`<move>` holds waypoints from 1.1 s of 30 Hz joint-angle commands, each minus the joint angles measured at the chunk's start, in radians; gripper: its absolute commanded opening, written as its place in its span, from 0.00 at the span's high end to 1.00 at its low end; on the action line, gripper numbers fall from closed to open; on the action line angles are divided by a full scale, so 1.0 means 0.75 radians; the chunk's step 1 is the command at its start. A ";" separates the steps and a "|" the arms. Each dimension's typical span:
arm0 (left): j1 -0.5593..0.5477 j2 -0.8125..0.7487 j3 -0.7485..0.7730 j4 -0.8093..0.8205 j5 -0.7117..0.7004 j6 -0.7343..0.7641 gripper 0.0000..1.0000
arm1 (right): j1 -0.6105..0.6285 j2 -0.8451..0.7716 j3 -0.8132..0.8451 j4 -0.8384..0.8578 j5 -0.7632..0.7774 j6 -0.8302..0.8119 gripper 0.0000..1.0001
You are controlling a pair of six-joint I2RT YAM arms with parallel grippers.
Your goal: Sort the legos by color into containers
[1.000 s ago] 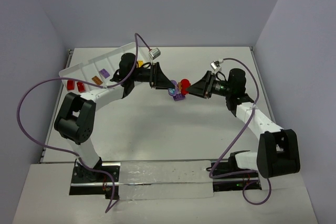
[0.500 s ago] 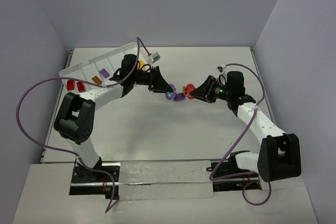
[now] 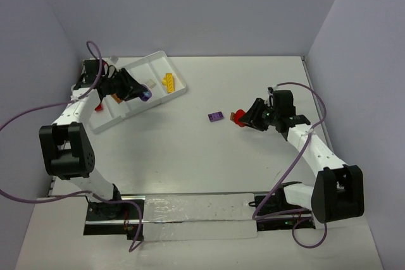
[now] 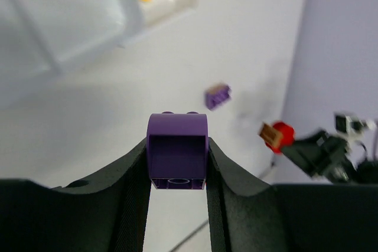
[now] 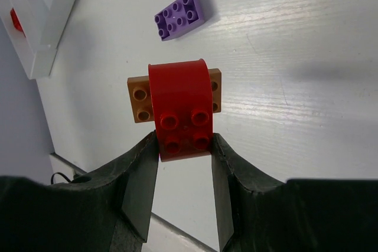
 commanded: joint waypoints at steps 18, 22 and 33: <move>0.061 0.416 0.514 -0.249 -0.841 0.079 0.92 | -0.003 -0.009 0.117 -0.093 0.050 -0.069 1.00; 0.058 0.488 0.593 -0.262 -0.827 0.089 0.72 | -0.003 0.024 0.130 -0.187 0.157 -0.088 0.99; -0.018 0.413 0.639 -0.329 -0.902 0.201 0.11 | -0.003 0.050 0.056 -0.203 0.268 -0.071 0.69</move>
